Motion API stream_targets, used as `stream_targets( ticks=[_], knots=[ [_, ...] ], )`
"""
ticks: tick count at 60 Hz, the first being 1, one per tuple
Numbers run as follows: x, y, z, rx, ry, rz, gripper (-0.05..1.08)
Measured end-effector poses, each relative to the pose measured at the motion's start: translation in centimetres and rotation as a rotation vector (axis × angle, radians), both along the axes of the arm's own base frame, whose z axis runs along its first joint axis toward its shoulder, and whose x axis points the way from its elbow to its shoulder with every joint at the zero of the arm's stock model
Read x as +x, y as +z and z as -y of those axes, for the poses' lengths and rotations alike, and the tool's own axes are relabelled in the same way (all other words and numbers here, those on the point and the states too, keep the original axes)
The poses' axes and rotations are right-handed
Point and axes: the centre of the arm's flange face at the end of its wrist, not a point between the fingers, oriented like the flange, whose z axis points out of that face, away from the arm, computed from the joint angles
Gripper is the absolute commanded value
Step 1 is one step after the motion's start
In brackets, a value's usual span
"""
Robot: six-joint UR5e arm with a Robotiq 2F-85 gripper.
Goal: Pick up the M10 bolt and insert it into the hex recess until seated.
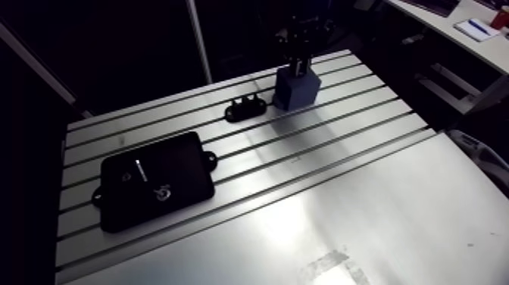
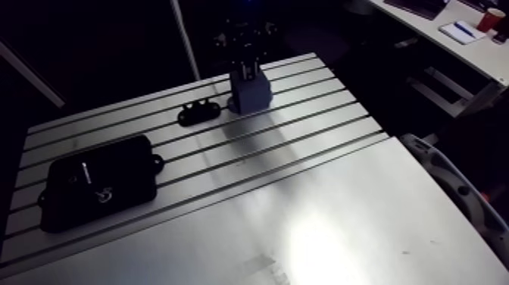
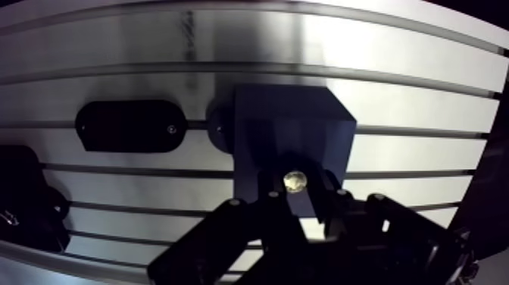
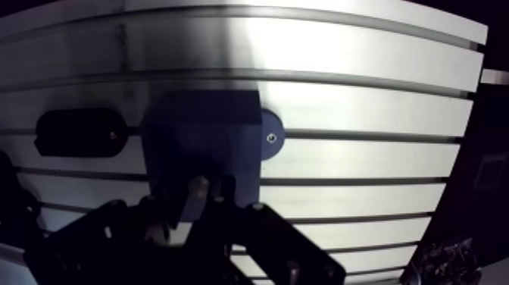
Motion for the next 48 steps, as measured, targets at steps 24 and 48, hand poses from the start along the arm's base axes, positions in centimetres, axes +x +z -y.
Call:
stream_targets(
  ticks=[24, 48],
  knots=[
    [-0.02, 0.03, -0.02, -0.001, 0.013, -0.001, 0.69],
    [-0.09, 0.11, 0.01, -0.001, 0.018, -0.003, 0.71]
  ],
)
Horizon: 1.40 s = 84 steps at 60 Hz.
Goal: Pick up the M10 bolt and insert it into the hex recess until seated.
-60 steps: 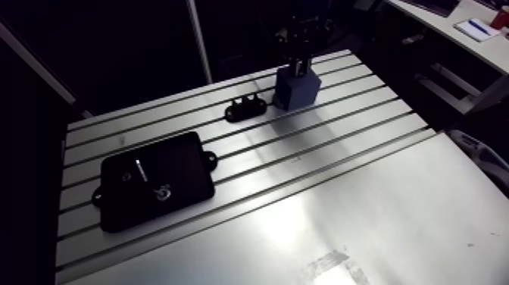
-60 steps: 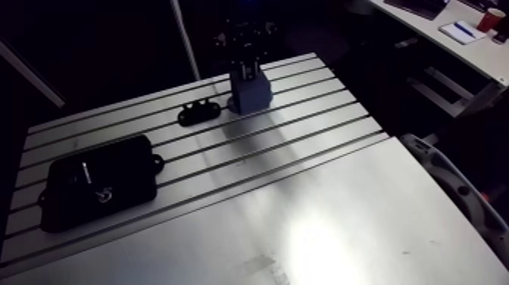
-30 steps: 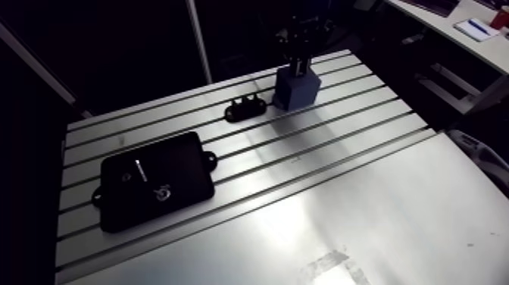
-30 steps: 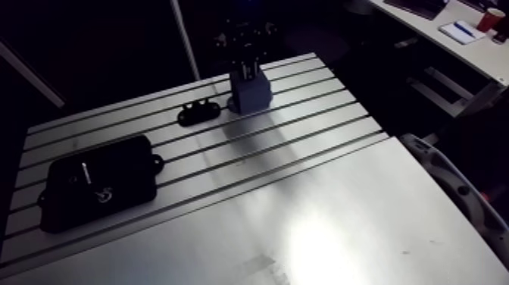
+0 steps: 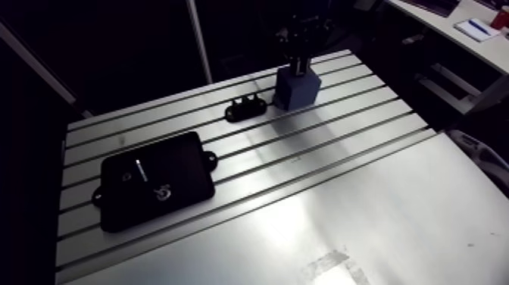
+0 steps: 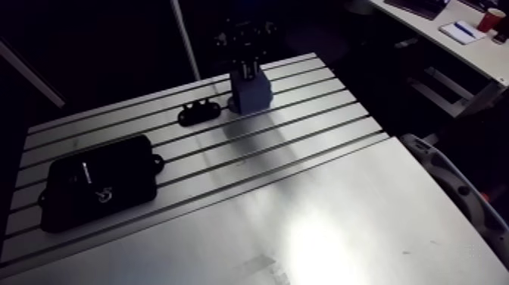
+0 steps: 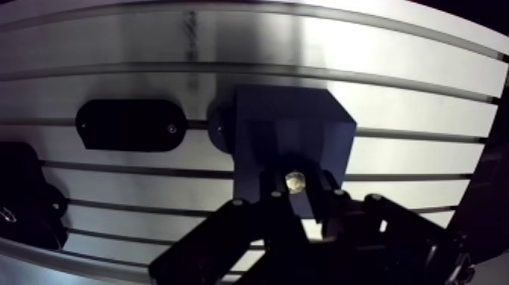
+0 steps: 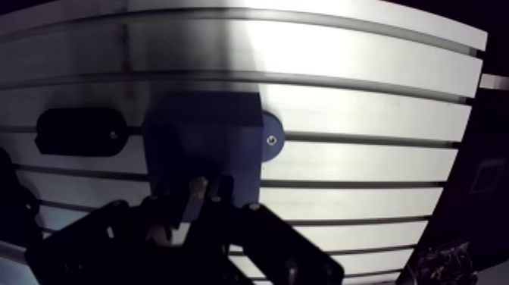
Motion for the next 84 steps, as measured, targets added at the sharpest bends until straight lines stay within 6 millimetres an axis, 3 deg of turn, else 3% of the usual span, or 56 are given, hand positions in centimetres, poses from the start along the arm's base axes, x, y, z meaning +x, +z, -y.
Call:
stream_targets(
  ticks=[84],
  knots=[
    [-0.02, 0.28, -0.01, -0.018, 0.125, 0.01, 0.74]
  ],
)
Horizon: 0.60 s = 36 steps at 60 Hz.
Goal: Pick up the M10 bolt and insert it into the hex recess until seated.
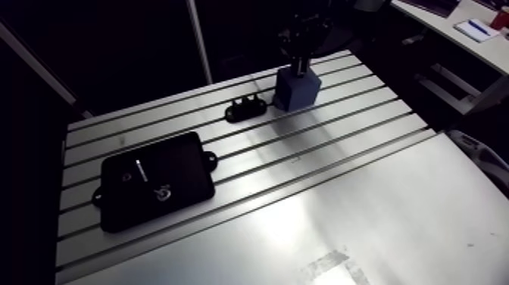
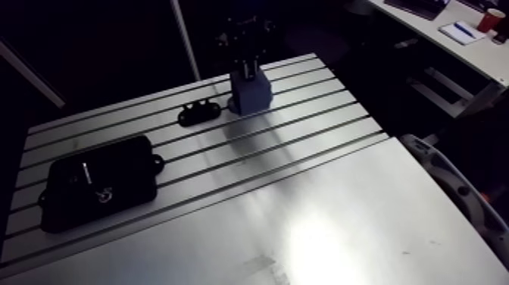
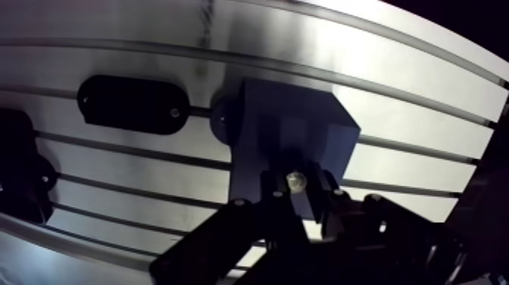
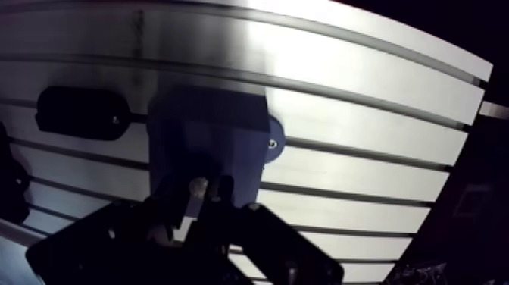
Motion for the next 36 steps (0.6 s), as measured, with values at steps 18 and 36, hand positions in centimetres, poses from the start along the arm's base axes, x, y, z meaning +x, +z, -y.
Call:
stream_targets(
  ticks=[18, 36],
  knots=[
    [-0.09, 0.21, 0.04, -0.01, 0.066, 0.005, 0.74],
    [-0.33, 0.55, -0.11, -0.012, 0.119, 0.004, 0.74]
  ],
)
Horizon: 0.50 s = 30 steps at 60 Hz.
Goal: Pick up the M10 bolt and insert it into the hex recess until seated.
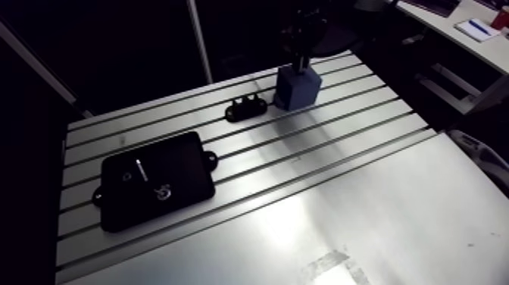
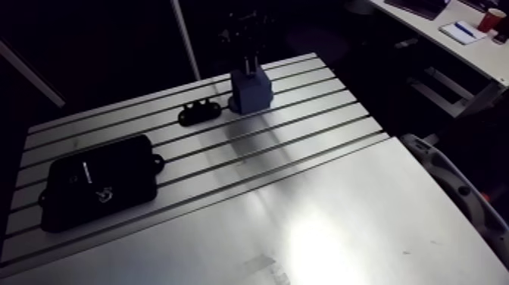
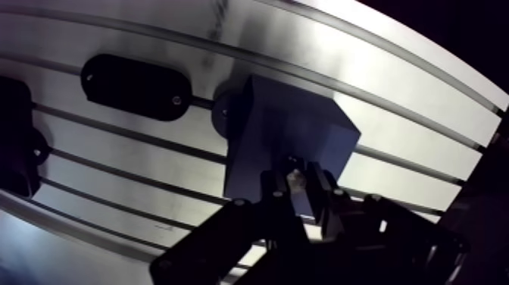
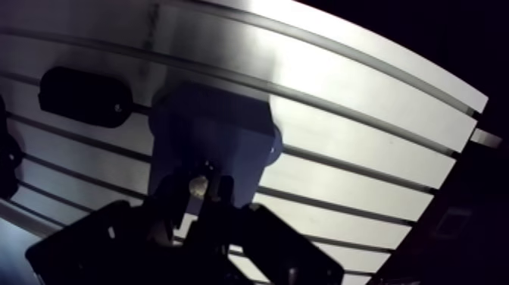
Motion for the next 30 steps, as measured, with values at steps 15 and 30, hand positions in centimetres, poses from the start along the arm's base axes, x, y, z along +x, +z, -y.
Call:
stream_targets(
  ticks=[15, 30],
  knots=[
    [-0.26, -0.12, -0.17, -0.004, 0.045, 0.002, 0.74],
    [-0.34, -0.16, -0.25, -0.008, 0.08, 0.004, 0.73]
  ],
)
